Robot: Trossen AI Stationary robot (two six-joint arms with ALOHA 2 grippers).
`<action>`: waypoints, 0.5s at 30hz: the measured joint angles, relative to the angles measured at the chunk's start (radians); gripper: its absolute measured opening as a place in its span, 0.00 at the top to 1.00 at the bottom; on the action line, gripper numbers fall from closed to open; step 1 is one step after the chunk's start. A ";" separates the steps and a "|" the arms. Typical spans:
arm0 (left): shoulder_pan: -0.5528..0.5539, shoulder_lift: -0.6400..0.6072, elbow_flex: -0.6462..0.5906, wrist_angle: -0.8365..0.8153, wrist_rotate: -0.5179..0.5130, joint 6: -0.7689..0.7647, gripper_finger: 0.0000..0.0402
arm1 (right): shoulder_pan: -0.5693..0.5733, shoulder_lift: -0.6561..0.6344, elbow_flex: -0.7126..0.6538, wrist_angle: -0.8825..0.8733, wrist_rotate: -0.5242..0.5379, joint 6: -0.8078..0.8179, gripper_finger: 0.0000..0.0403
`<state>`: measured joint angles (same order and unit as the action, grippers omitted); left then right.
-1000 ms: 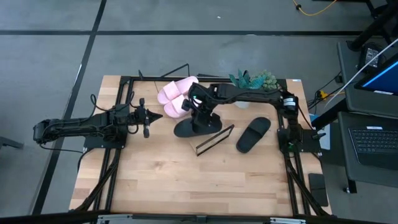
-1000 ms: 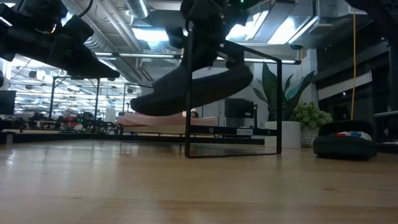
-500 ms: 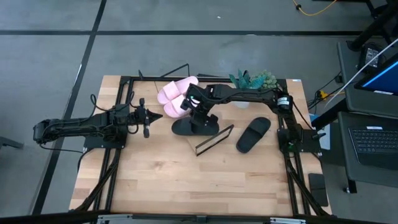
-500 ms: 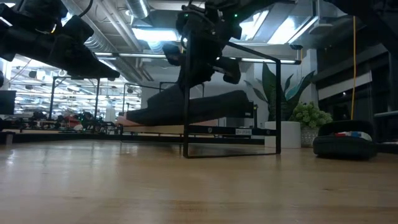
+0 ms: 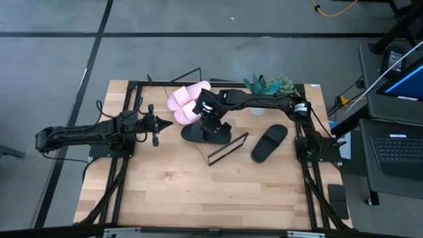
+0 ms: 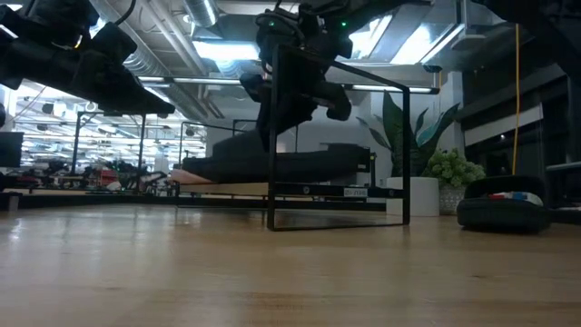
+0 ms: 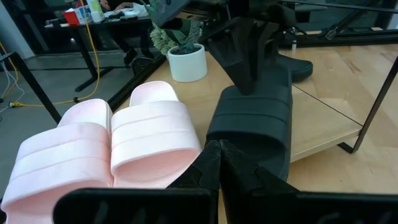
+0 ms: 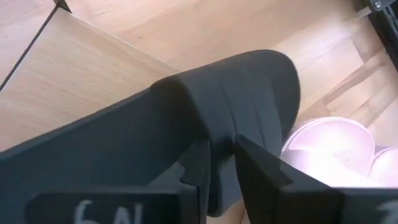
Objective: Pick and place slides into the shelf
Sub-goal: Put the bottom black slides on the shelf
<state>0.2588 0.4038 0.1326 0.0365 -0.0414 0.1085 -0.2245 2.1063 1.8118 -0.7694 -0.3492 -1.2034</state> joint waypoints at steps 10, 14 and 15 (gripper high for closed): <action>0.000 0.000 0.000 0.000 0.000 0.006 1.00 | 0.000 0.000 0.000 -0.013 0.001 0.129 0.69; 0.000 0.000 0.000 0.000 0.000 0.006 1.00 | 0.000 0.000 0.000 -0.019 0.001 0.146 0.62; 0.000 0.000 0.000 0.000 0.000 0.006 1.00 | 0.000 0.000 0.002 -0.020 0.002 0.163 0.61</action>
<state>0.2588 0.4038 0.1326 0.0364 -0.0414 0.1150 -0.2245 2.1063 1.8135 -0.7896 -0.3471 -1.0400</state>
